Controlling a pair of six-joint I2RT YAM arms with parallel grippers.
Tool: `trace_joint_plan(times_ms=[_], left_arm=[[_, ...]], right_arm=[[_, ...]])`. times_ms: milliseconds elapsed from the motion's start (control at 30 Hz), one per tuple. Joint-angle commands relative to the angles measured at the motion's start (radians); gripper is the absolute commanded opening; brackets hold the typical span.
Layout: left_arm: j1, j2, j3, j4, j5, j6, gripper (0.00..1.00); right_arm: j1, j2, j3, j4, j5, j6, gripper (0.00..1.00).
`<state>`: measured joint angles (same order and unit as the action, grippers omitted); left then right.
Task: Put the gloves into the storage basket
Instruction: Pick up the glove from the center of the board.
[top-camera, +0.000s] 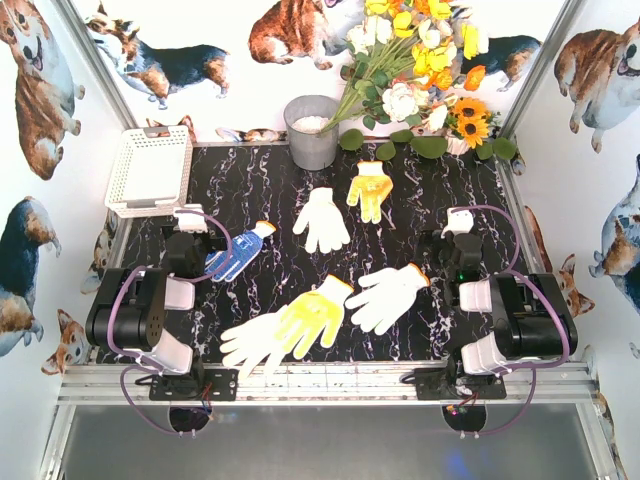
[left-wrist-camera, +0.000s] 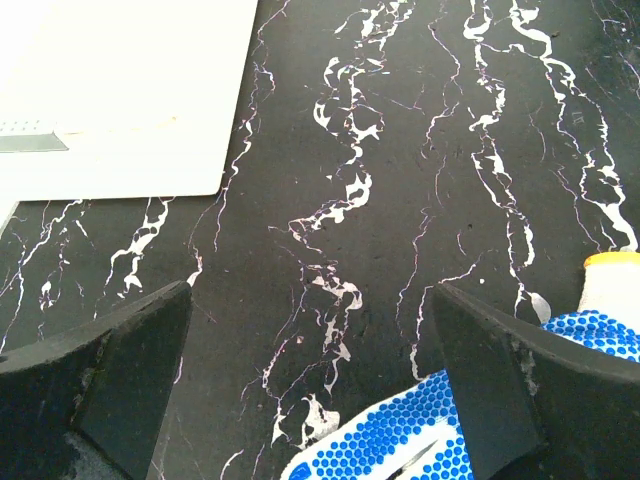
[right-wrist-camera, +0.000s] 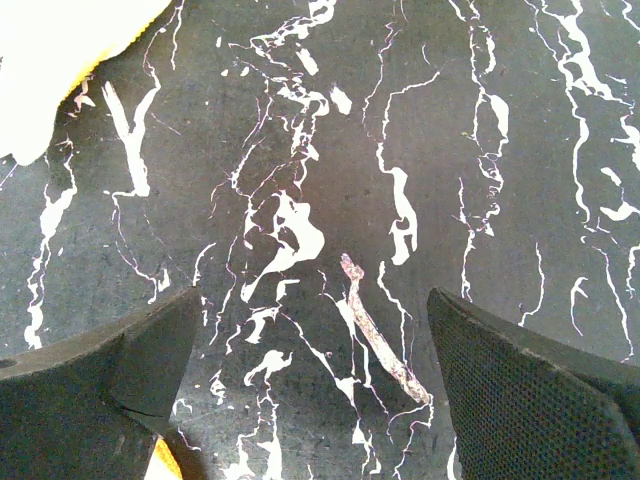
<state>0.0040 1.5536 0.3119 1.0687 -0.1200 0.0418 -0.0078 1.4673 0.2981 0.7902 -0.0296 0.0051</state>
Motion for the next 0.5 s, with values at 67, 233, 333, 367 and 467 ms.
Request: trace_joint_plan(times_ms=[67,233,333,367,467], left_arm=[[0.004,0.003,0.002,0.014,0.006,-0.003,1.0],[0.003,0.003,0.003,0.01,0.005,-0.003,1.0],[0.005,0.002,0.002,0.013,0.006,-0.003,1.0],[0.004,0.002,0.001,0.014,0.004,-0.003,1.0],[-0.004,-0.02,-0.001,0.01,-0.045,-0.007,1.0]], right_arm=[[0.0,-0.003,0.026,0.069,-0.006,0.004,1.0],[0.0,-0.002,0.027,0.069,-0.006,0.003,1.0],[-0.001,0.001,0.029,0.066,-0.002,0.005,1.0],[0.0,-0.005,0.024,0.071,0.002,0.004,1.0],[0.002,-0.03,0.008,0.086,0.108,0.043,1.0]])
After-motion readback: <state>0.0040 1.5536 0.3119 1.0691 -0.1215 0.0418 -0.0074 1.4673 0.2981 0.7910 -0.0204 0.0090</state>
